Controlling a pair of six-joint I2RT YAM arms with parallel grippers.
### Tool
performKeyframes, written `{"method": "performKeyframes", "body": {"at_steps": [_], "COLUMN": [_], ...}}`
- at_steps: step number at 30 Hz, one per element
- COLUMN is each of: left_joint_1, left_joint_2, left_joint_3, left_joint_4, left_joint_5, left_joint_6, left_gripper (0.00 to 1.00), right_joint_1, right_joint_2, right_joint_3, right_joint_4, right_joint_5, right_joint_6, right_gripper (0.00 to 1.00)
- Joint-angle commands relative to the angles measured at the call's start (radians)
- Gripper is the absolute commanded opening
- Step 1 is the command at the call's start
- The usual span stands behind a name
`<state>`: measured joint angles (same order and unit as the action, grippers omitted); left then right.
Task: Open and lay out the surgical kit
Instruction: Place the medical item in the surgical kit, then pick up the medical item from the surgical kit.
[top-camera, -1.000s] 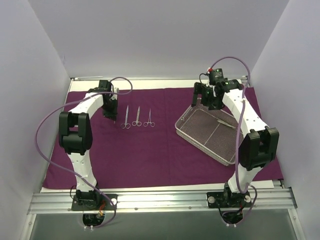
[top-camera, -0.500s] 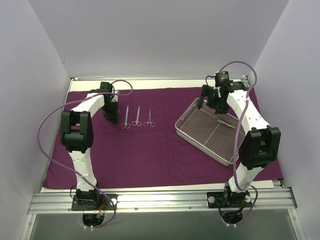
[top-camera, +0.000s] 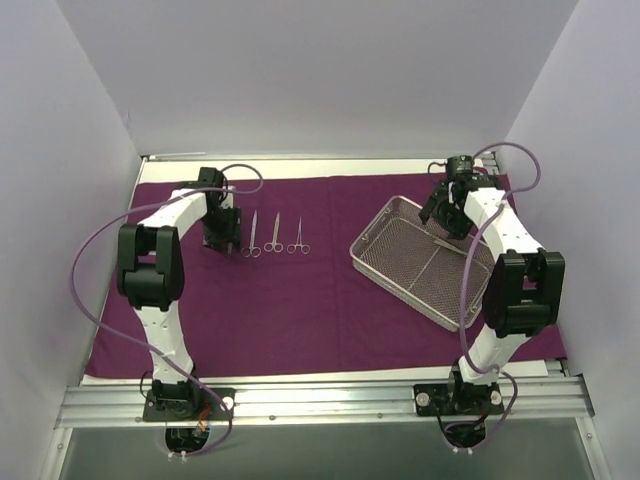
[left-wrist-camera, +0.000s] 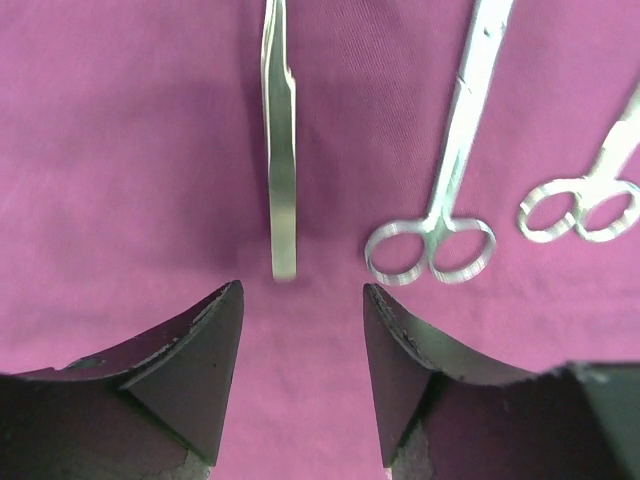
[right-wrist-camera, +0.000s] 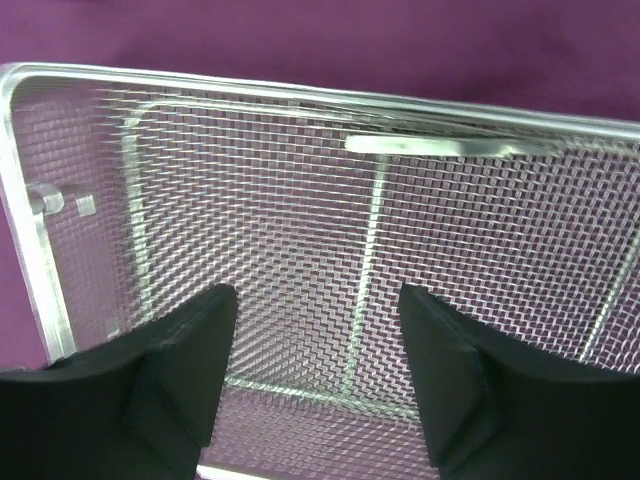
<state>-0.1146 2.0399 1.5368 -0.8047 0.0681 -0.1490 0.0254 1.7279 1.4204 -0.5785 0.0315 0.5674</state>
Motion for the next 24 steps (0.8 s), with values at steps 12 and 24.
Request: {"method": "performKeyframes", "body": {"at_steps": [12,24], "left_joint_1": [0.015,0.07], "left_joint_2": [-0.25,-0.029], "left_joint_3": [-0.064,0.063], "left_joint_4": [-0.014,0.033], "left_joint_5": [0.044,0.13], "left_joint_6": [-0.048,0.02], "left_gripper": [0.61,0.55], "right_joint_1": [-0.007,-0.008], "right_joint_2": [0.068,-0.016], "right_joint_3": [-0.08,-0.066], "right_joint_4": [0.054,0.055], "right_joint_5": [0.248,0.085], "right_joint_6": [0.112,-0.007], "right_gripper": [0.61,0.62]}}
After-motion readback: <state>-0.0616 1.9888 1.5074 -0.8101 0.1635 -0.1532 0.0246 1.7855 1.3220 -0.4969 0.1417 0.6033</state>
